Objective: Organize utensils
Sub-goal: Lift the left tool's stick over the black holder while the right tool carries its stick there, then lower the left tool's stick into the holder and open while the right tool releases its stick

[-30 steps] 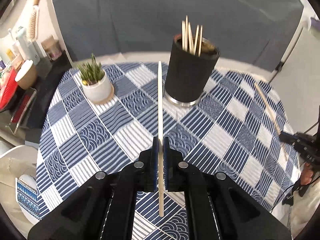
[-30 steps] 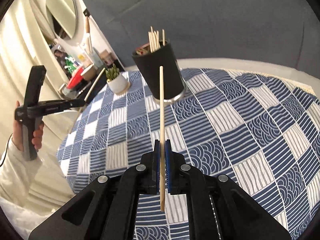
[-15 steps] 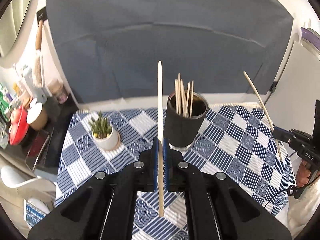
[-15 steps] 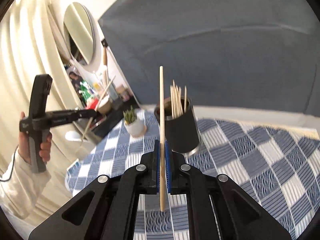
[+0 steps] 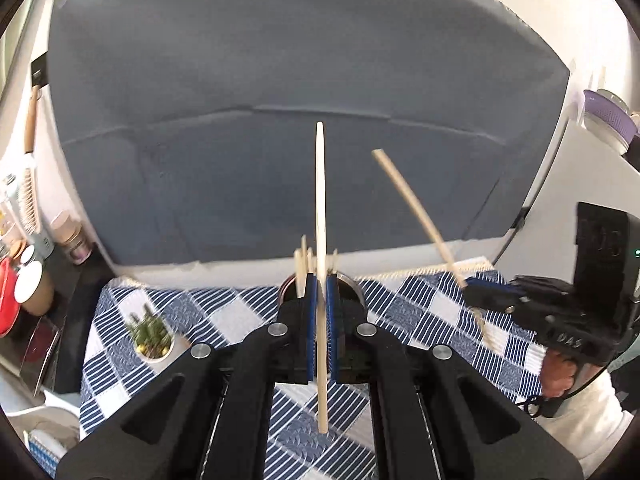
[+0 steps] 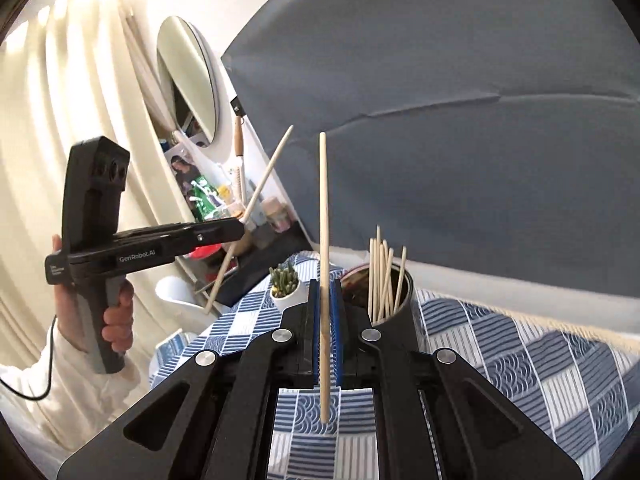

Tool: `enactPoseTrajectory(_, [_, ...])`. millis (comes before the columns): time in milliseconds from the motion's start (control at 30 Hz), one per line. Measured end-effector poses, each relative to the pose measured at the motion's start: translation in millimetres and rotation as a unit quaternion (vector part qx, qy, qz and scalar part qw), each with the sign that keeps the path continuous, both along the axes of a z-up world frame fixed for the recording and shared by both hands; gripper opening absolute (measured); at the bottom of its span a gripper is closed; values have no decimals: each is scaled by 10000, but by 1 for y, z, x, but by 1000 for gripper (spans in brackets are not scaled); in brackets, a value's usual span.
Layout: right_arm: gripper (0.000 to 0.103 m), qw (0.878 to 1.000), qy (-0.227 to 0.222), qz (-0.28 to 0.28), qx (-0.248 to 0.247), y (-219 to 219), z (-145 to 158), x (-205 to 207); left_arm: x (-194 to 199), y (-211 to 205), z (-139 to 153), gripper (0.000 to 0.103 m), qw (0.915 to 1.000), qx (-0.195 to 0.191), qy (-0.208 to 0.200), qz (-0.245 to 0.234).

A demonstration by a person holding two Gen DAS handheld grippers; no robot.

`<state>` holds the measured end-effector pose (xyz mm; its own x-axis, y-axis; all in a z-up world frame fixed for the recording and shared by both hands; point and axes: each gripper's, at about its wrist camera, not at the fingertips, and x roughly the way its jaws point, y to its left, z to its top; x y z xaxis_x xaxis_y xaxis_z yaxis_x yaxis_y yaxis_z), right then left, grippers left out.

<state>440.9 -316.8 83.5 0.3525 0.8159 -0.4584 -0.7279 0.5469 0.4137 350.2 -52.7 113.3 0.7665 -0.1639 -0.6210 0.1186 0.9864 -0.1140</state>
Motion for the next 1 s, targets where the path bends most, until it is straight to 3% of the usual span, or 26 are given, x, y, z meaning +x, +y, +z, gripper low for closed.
enactPoseTrajectory(300, [5,9993,53,275,235,20,-15,55,51,5,-13,5,9993,-343,-164,42])
enactPoseTrajectory(500, [5,9970,256,462,572,40,-43,88,76,20,-36,5,9959,-852,-314,-43])
enactPoseTrajectory(600, [5,9950,364,474,794,45,-57,97,83,27,-51,5,9921,-1154,-498,52])
enactPoseTrajectory(767, [5,9898,687,286,1213,50,-90,109,94,32,-82,5,9899,-1326,-476,131])
enactPoseTrajectory(1000, [5,9885,752,89,1312,44,-116,105,91,34,-112,5,9865,-1550,-475,220])
